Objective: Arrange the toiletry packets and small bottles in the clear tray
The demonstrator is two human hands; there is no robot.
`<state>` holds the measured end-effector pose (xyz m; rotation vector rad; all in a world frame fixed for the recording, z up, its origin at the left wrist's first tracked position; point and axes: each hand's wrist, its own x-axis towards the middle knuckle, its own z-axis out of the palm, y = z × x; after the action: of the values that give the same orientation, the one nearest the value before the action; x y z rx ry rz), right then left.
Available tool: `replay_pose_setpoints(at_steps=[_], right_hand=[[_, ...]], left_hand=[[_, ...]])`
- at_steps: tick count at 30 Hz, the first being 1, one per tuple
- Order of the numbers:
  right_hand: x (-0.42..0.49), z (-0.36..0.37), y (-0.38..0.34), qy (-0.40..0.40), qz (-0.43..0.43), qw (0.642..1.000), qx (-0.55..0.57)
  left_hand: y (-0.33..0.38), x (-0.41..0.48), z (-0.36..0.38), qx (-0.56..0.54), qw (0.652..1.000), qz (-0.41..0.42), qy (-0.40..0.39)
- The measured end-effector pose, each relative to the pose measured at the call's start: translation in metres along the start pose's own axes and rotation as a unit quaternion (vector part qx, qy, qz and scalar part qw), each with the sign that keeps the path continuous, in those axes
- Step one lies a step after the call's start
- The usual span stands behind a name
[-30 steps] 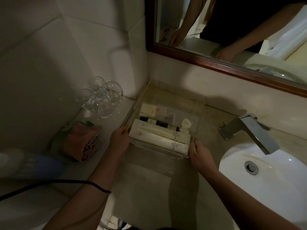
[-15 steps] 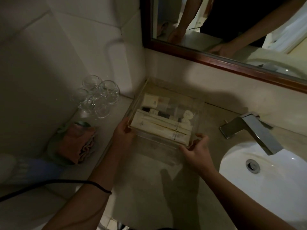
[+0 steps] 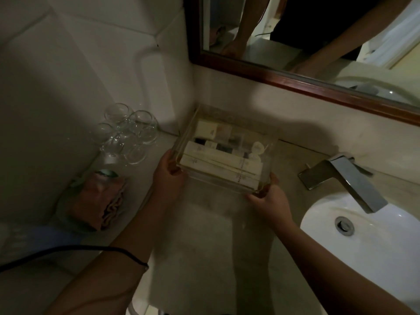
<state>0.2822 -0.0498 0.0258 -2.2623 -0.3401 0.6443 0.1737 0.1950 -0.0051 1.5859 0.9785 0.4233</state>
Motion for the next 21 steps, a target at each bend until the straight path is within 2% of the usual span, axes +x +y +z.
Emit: replay_pose_setpoints(at_steps=[5,11,16,21], right_hand=[[0.011,0.001,0.004,0.012,0.059,0.998,-0.007],[0.016,0.0,0.0,0.044,0.037,0.998,0.028],[0.02,0.0,-0.005,0.052,0.054,0.996,0.048],[0.02,-0.004,-0.008,0.047,0.065,0.996,0.045]], left_hand=[[0.006,0.009,0.005,0.038,0.999,-0.006,0.007],[0.013,0.02,0.015,0.062,0.998,0.013,-0.002],[0.019,0.029,0.022,0.099,0.994,0.014,0.042],[0.029,0.029,0.021,0.118,0.993,-0.005,0.01]])
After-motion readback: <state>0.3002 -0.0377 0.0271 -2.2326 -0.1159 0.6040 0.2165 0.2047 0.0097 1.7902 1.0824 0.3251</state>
